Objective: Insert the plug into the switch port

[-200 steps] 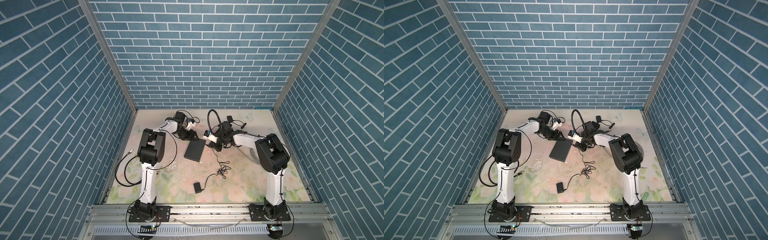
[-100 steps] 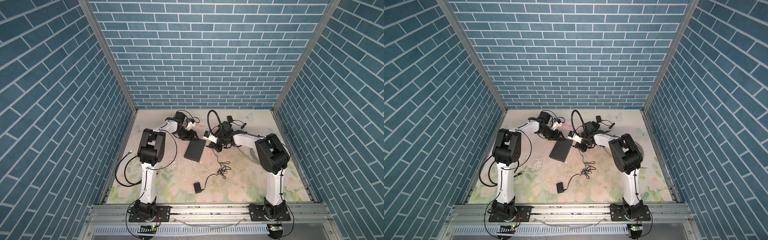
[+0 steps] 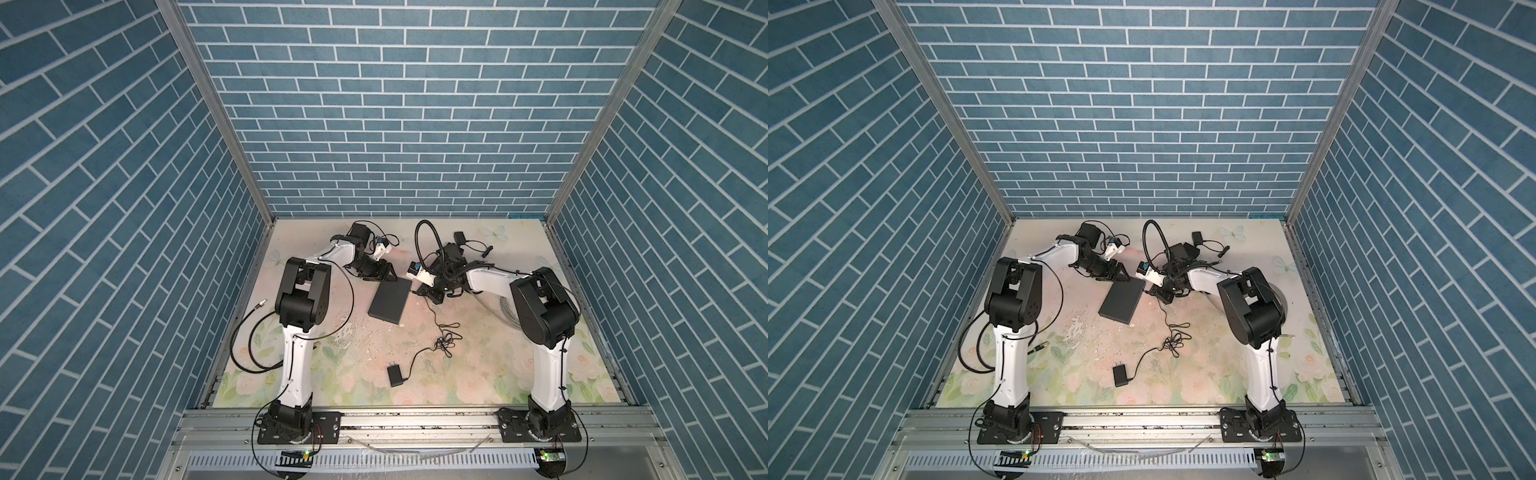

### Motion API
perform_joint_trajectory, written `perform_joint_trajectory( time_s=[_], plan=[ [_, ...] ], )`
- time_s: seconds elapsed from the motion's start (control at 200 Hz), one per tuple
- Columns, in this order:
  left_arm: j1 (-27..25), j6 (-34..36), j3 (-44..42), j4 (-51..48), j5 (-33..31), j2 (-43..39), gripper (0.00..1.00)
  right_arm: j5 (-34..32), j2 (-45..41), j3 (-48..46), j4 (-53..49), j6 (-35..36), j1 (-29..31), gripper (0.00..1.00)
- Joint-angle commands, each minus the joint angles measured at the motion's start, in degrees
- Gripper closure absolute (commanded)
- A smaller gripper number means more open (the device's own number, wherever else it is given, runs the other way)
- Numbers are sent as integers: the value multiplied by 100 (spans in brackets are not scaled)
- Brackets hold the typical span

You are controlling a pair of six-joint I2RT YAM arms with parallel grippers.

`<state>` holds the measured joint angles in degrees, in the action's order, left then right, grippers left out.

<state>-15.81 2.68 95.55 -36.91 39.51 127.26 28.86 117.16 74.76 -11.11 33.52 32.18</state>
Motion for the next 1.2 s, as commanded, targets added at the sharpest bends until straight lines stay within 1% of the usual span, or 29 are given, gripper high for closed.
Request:
perform_joint_trajectory(
  time_s=[0.0, 0.245, 0.62, 1.195],
  plan=[
    [-52, 110, 105, -261, 92, 44, 33, 241, -272, -190, 97, 284, 18, 100],
    [-53, 97, 122, -271, 92, 54, 33, -27, -321, -310, 90, 332, -4, 100],
    [-53, 135, 192, -346, 121, 62, 33, 25, -453, -550, 599, 105, -63, 100],
    [-70, 128, 226, -355, 171, 62, 34, 67, -230, -197, 356, 158, -66, 100]
  ],
)
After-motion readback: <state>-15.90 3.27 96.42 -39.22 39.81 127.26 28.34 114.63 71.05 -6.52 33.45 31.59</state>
